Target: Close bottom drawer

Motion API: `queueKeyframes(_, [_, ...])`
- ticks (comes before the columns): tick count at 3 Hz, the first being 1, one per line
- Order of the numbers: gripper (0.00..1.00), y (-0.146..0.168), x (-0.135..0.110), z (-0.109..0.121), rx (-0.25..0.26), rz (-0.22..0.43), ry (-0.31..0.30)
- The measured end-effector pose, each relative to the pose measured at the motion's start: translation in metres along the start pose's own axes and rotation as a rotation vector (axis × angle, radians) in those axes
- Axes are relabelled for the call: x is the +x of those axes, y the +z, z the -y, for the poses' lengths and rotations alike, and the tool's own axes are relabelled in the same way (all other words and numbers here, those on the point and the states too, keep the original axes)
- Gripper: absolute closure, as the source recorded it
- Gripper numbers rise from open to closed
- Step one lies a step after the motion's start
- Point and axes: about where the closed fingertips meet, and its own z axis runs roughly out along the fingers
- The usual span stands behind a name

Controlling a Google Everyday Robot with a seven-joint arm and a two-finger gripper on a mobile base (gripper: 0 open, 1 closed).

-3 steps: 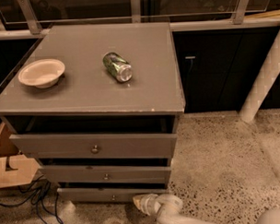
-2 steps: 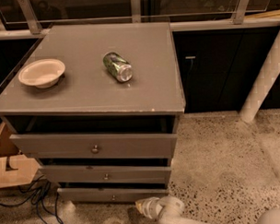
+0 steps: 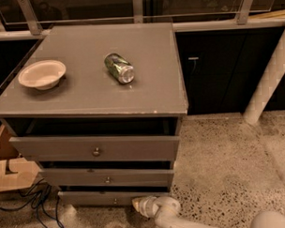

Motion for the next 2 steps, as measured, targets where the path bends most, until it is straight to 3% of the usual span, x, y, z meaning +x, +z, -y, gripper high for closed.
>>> queueKeyframes(2, [1.00,0.0061,-0.0047,-0.0013,0.001,0.022,-0.018])
